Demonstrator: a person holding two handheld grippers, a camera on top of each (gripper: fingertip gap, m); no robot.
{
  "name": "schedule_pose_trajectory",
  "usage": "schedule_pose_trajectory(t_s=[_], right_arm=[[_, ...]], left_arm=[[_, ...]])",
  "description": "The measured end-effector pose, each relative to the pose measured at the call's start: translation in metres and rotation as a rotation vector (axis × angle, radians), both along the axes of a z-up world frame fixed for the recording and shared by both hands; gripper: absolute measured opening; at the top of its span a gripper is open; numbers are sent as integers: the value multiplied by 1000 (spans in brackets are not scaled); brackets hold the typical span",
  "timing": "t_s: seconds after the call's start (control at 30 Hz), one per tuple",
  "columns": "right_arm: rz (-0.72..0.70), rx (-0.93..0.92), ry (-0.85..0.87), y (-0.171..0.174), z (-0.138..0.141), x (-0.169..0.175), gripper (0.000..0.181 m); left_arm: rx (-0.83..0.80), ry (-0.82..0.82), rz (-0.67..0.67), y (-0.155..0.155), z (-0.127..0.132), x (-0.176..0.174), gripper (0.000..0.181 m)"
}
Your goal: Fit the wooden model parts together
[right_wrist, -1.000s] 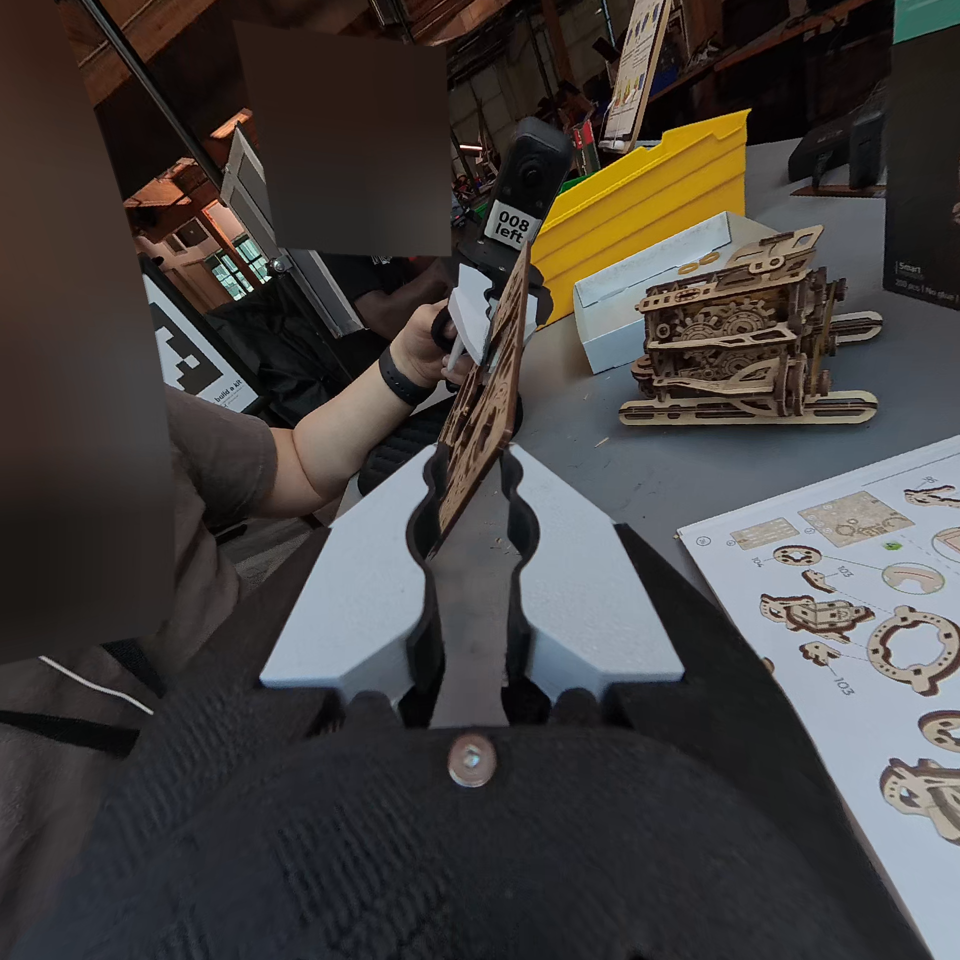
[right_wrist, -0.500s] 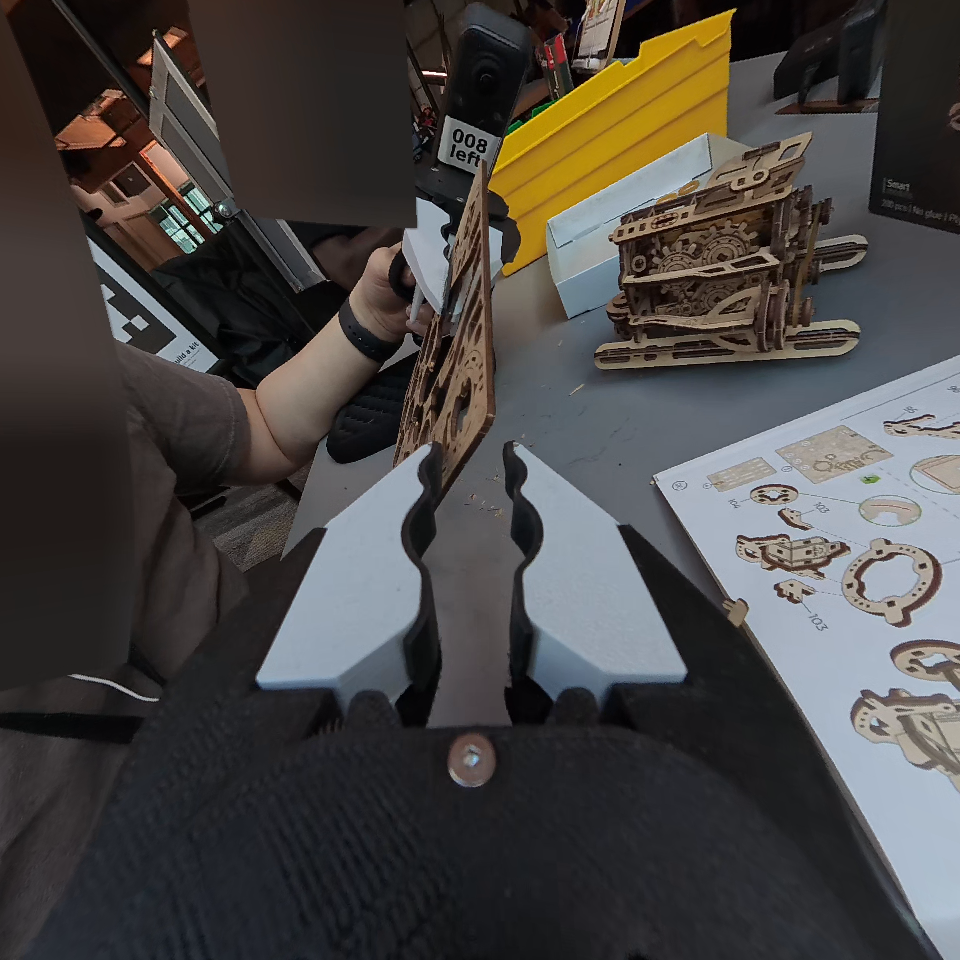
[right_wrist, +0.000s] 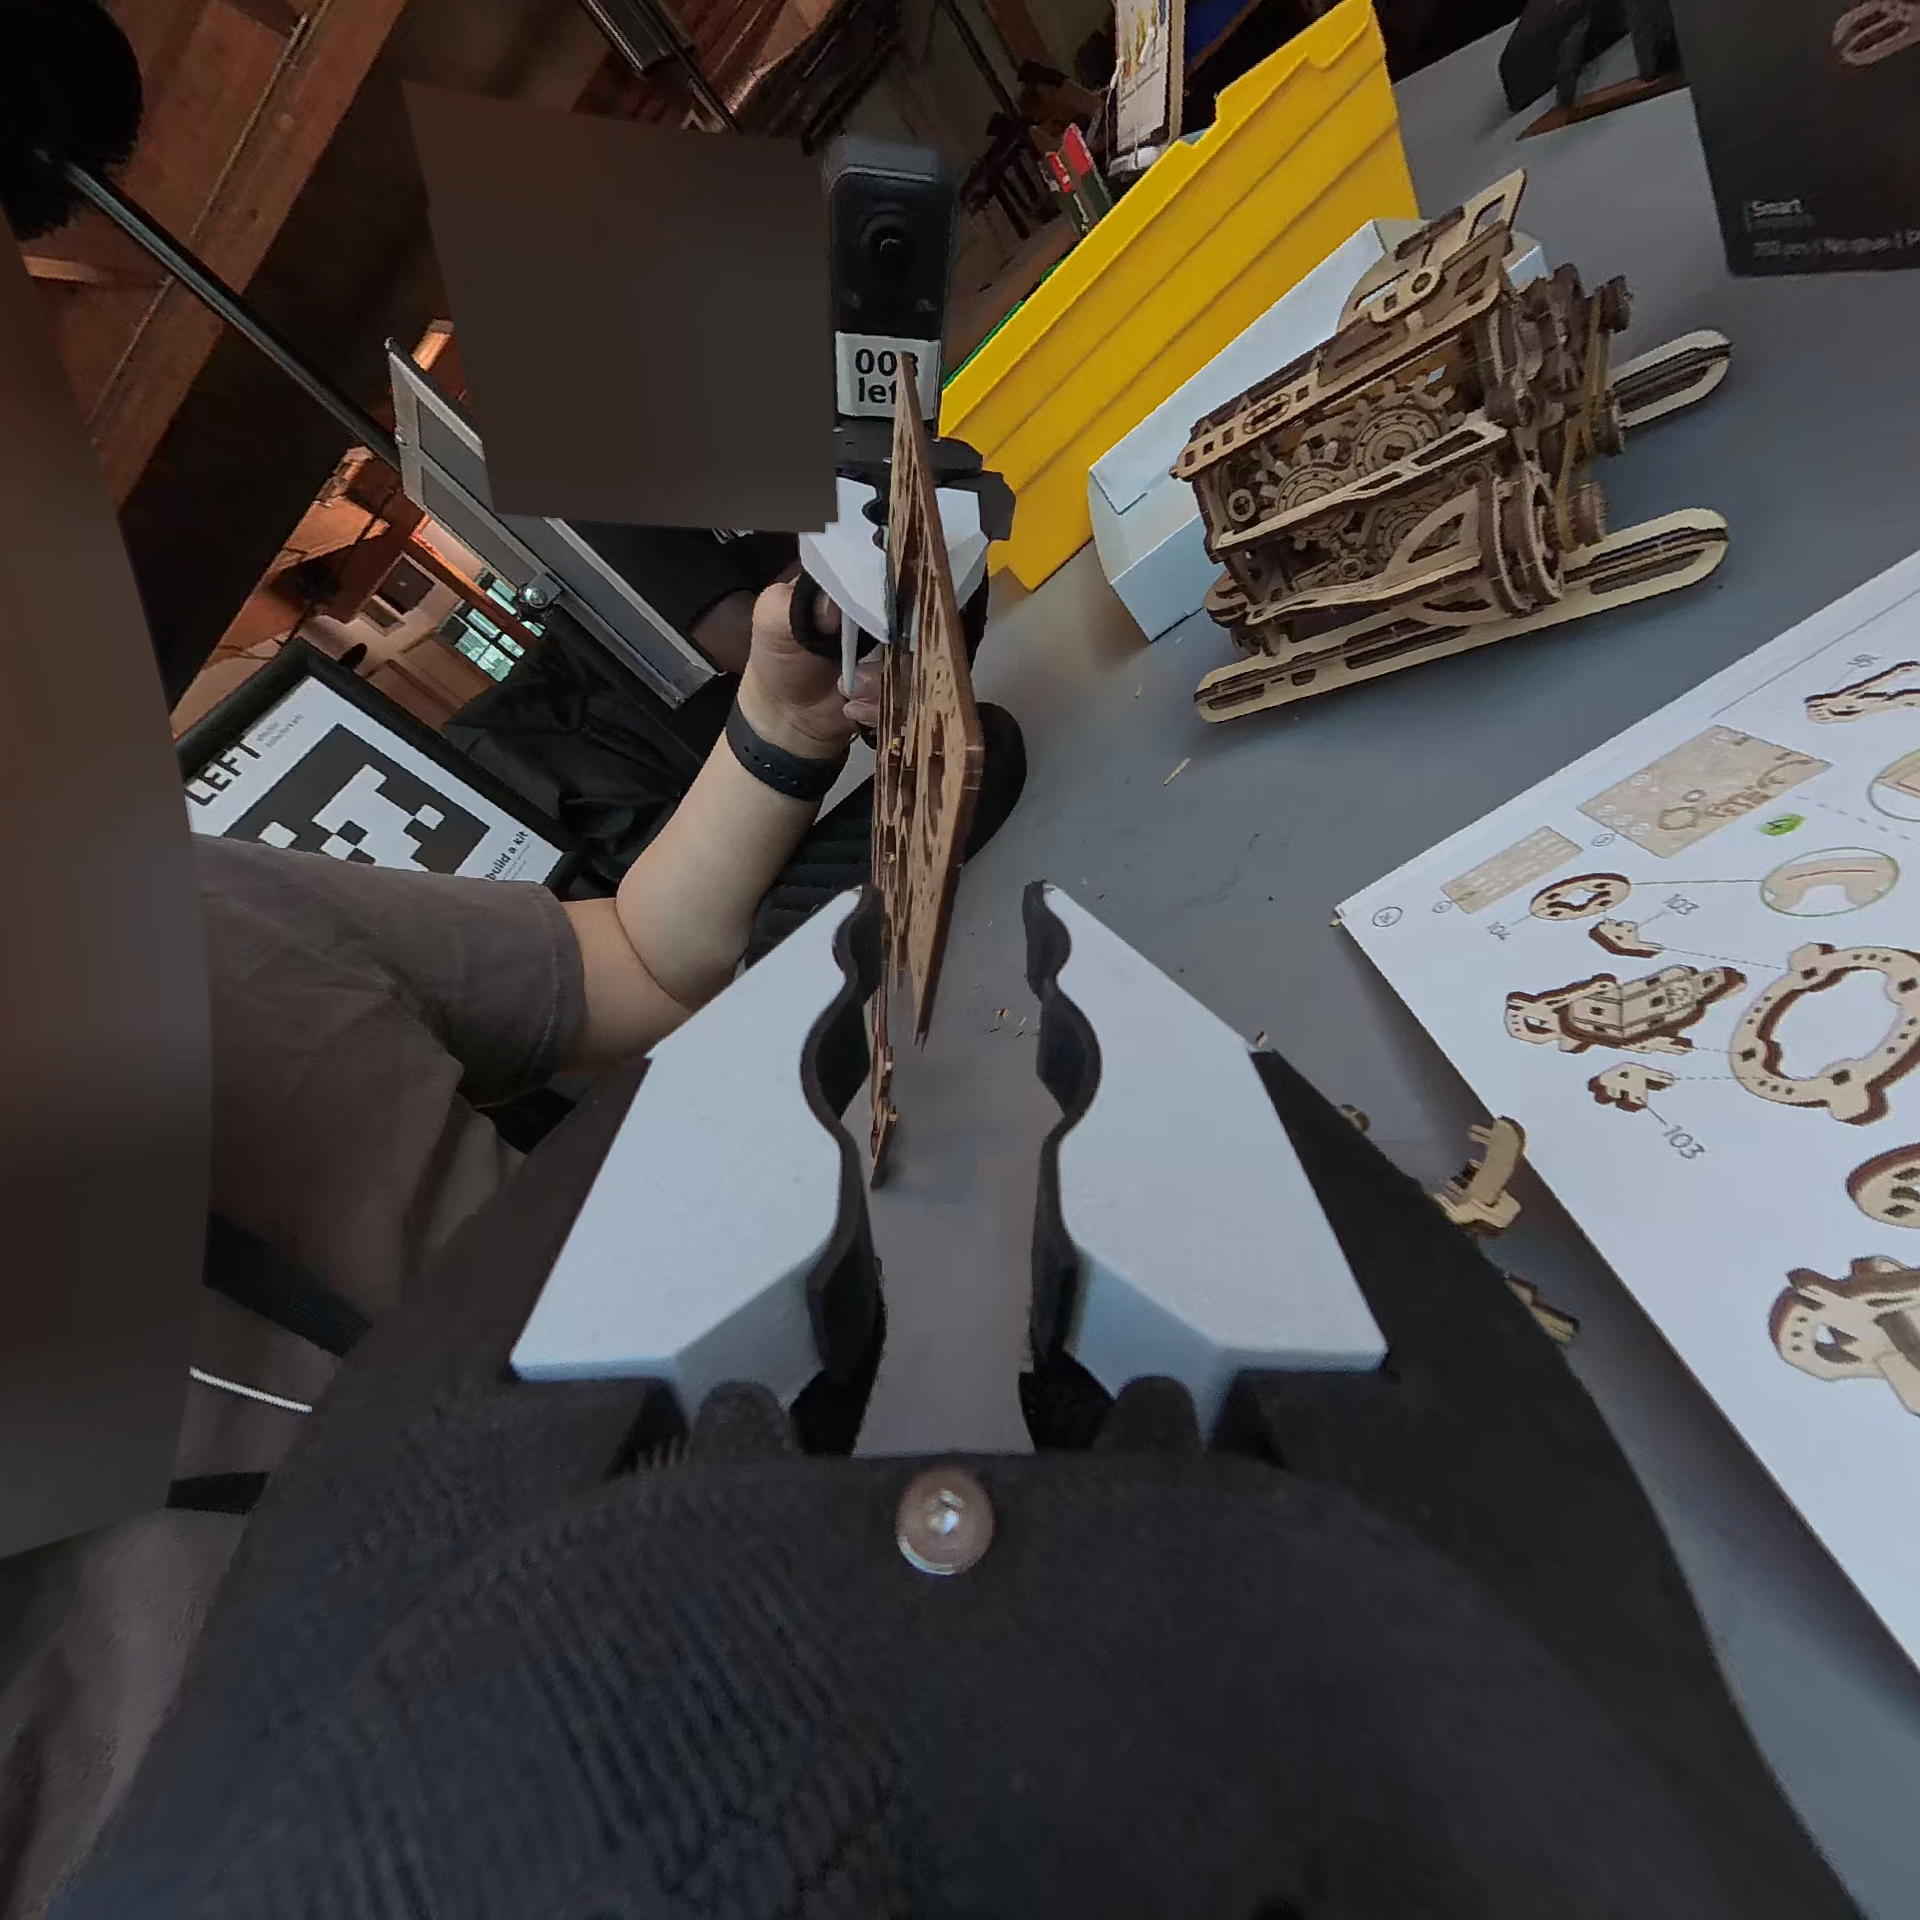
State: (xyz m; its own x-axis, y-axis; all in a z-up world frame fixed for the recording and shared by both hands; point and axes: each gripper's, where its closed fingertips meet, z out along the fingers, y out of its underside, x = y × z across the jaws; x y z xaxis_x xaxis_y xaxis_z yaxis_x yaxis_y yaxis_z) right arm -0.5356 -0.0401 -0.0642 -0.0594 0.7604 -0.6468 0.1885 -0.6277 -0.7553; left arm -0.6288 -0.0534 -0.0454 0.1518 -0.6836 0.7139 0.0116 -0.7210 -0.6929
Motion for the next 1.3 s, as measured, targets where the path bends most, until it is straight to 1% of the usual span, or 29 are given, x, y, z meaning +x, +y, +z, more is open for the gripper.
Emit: schedule_pose_trajectory(t_s=[0.1,0.13,0.17,0.23,0.27,0.33,0.37,0.47,0.53,0.6,0.67,0.73,0.77,0.8,0.83,0.87,0.9,0.93,1.0,1.03,1.2,1.3], right_arm=[[23,-37,2,-4,-2,-5,23],[29,-42,6,-4,-1,-6,17],[41,-43,17,-6,1,-6,2],[49,-44,41,-5,7,-6,0],[50,-44,46,-5,9,-5,0],[46,-38,42,-5,8,-5,0],[41,-29,41,-4,8,-5,0],[44,6,50,-6,9,-6,0],[42,40,56,-7,10,-7,1],[50,44,77,-9,14,-7,0],[47,60,96,-9,18,-6,0],[34,103,102,-7,21,-5,1],[28,127,107,-7,22,-5,0],[24,147,114,-7,24,-5,0],[25,162,122,-8,25,-5,0],[30,173,129,-9,27,-5,0],[34,181,138,-11,27,-4,0],[36,182,145,-11,28,-4,0],[39,182,140,-11,26,-3,0],[32,191,136,-9,25,-3,0],[29,261,140,-9,27,-1,1],[29,284,132,-9,25,-2,1]], left_arm=[[5,-7,-2,-1,2,1,0],[9,-8,-4,-1,2,2,0],[8,-5,-10,-2,1,3,0],[-6,-4,-25,-4,-1,2,0],[-15,-14,-44,-6,-1,2,3],[-35,-21,-54,-8,-1,2,19],[-27,-23,-37,-6,1,1,26],[23,1,26,2,5,-6,37],[66,66,128,14,8,-15,38],[151,110,178,17,25,-20,37],[230,188,200,17,43,-19,41],[296,285,169,13,60,-6,43],[318,321,145,10,68,3,41],[337,317,109,6,79,16,32],[349,278,84,4,91,29,21],[341,249,72,5,101,39,20],[320,255,44,6,103,47,23],[304,304,11,7,98,52,27],[294,452,-21,15,80,56,41],[278,515,-45,17,70,58,46],[158,685,-160,13,41,68,48],[140,783,-216,10,24,68,44]])
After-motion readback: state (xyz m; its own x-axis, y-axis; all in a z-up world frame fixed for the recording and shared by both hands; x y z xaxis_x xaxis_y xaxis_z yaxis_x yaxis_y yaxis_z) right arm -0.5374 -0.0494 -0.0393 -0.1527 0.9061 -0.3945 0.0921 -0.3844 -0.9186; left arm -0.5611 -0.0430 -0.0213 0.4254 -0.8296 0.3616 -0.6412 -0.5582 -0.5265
